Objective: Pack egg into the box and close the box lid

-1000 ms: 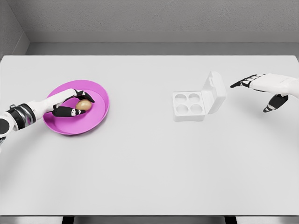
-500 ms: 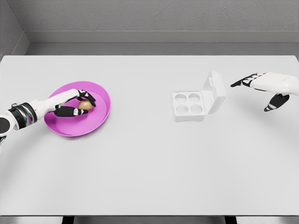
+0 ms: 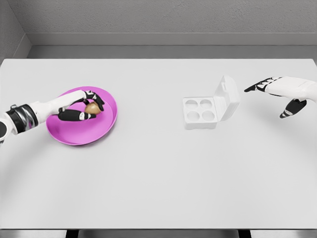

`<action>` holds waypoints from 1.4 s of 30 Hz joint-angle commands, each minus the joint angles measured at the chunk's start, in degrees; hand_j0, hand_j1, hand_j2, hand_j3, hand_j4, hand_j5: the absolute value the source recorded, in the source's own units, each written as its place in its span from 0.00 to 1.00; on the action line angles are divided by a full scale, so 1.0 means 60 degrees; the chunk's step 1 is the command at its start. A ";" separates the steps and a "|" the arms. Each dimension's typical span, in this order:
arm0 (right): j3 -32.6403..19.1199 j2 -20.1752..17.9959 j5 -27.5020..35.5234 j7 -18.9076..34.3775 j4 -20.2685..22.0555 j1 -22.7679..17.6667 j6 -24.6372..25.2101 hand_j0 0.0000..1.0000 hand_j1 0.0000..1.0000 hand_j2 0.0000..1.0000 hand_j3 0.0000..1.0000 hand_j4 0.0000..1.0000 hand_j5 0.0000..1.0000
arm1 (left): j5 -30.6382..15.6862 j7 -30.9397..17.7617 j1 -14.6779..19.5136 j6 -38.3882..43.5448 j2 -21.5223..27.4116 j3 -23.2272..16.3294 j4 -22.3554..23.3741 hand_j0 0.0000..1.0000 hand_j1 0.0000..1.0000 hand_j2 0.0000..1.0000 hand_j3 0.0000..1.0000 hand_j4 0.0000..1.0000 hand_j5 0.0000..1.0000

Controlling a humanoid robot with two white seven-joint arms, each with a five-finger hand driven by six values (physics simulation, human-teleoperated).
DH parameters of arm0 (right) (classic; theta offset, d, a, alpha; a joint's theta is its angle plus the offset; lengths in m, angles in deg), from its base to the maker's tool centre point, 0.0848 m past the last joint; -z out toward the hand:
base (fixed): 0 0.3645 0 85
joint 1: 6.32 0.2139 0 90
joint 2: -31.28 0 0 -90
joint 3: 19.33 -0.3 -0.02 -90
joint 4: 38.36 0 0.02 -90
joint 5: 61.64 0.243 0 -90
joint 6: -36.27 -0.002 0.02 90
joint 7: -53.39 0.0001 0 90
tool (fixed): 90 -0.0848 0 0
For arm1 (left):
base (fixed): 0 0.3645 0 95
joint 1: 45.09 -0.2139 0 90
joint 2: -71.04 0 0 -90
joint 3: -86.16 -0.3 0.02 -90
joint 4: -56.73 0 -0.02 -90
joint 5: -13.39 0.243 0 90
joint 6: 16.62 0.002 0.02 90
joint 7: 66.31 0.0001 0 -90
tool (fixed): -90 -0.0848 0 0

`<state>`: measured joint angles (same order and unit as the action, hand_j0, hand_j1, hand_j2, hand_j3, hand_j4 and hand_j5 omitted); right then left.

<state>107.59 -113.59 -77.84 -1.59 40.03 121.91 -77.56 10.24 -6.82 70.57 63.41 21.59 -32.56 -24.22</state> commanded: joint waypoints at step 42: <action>0.0336 -0.0246 0.0034 -0.0003 -0.0072 0.0029 0.0032 1.00 1.00 1.00 1.00 1.00 1.00 | -0.0074 -0.0275 0.0645 0.0007 -0.1030 -0.0047 -0.1039 0.40 0.40 0.40 0.40 0.40 0.40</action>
<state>109.56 -114.98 -77.83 -1.59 39.60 122.09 -77.47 10.17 -8.40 74.53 63.40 15.95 -32.82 -30.25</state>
